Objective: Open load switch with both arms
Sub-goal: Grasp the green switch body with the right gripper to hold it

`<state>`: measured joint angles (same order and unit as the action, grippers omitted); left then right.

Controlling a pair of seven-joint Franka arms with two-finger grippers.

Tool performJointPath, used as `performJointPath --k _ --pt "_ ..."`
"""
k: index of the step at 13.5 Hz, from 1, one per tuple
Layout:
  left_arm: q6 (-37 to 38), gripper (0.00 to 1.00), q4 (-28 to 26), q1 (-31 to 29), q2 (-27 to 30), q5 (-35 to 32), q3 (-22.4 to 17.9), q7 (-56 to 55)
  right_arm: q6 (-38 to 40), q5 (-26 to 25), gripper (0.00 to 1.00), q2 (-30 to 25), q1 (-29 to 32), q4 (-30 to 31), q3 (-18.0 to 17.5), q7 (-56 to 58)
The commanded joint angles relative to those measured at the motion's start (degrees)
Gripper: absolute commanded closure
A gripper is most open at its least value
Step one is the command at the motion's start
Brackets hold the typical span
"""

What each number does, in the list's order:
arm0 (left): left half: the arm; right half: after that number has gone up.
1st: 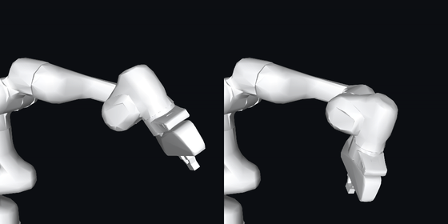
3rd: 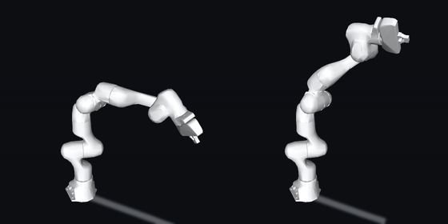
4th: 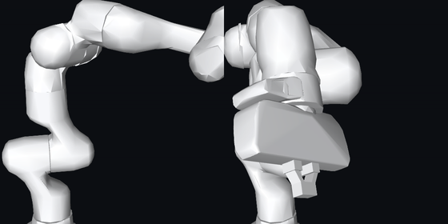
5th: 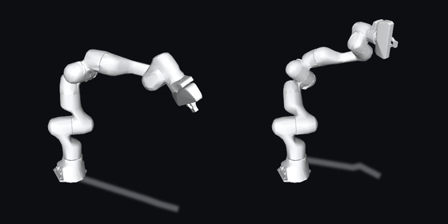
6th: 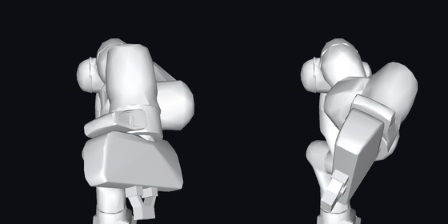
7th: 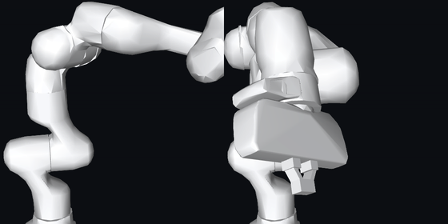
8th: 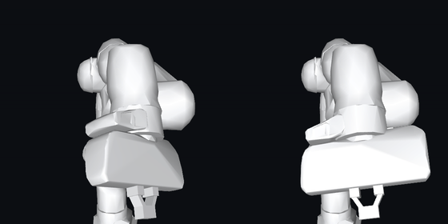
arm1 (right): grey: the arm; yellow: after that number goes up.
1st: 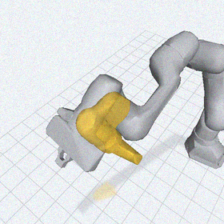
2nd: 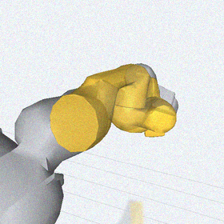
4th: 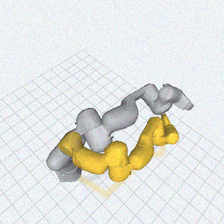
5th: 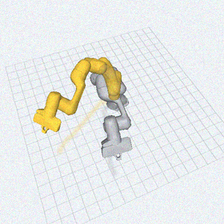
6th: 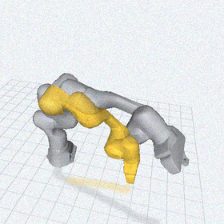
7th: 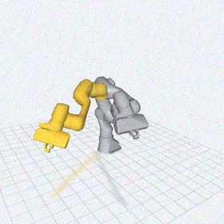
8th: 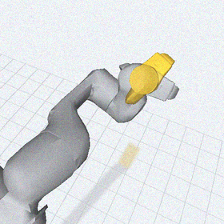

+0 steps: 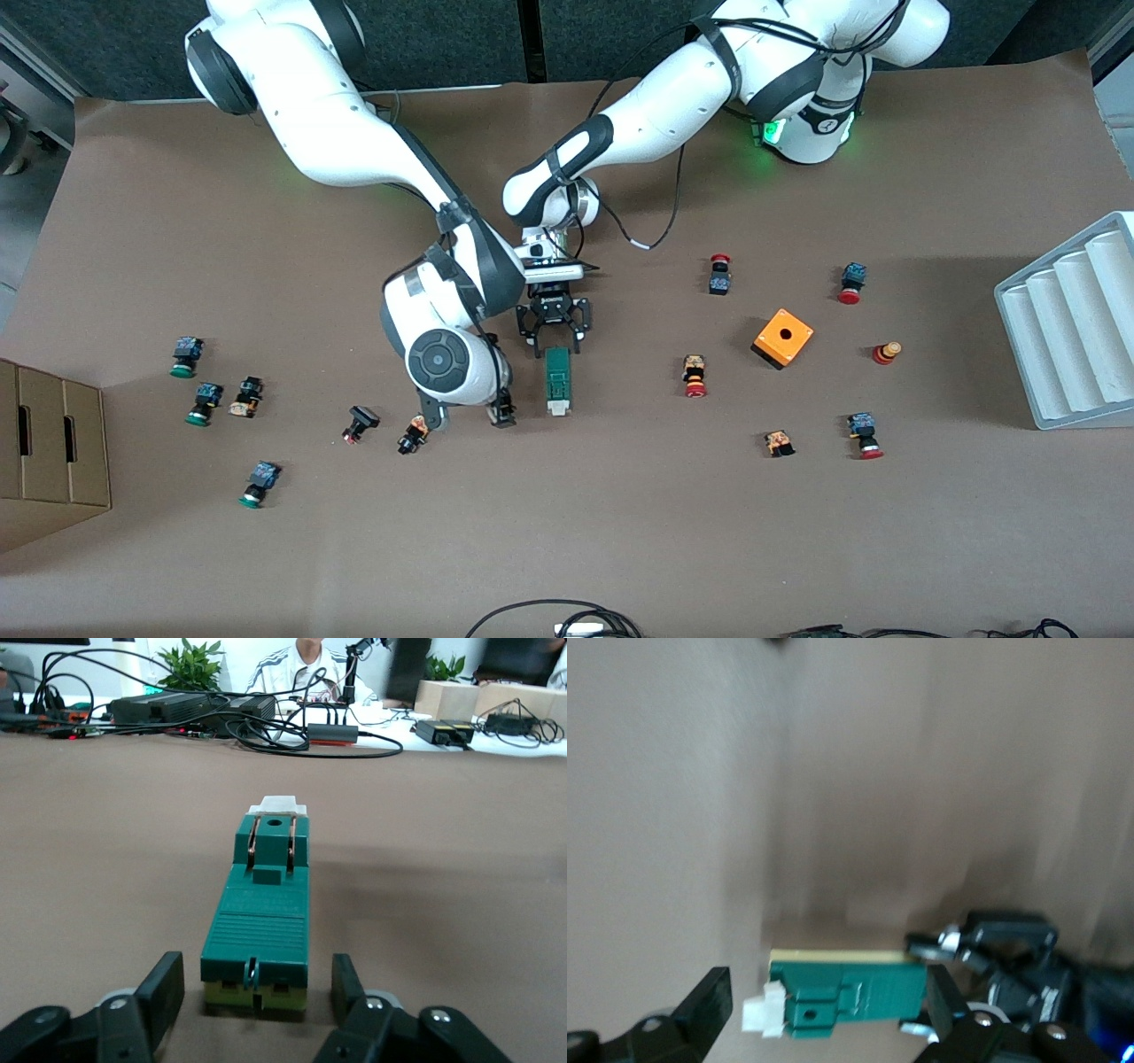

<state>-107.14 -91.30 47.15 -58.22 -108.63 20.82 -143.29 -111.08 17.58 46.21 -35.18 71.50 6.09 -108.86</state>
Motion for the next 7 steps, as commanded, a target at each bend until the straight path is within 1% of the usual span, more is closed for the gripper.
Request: performJointPath --k 1,4,7 --pt "0.4 0.29 1.7 0.7 -1.1 -0.4 -0.5 1.4 -2.1 6.7 0.01 3.5 0.7 -4.0 0.3 -4.6" --pt "0.4 0.29 1.6 0.7 -1.1 -0.4 -0.6 0.7 -7.1 11.9 0.01 5.6 0.4 -4.1 0.2 -7.1" --pt "0.4 0.30 1.5 0.8 -1.1 -0.4 -0.6 -0.3 -11.3 15.2 0.01 7.4 0.0 -4.4 -0.1 -10.0"
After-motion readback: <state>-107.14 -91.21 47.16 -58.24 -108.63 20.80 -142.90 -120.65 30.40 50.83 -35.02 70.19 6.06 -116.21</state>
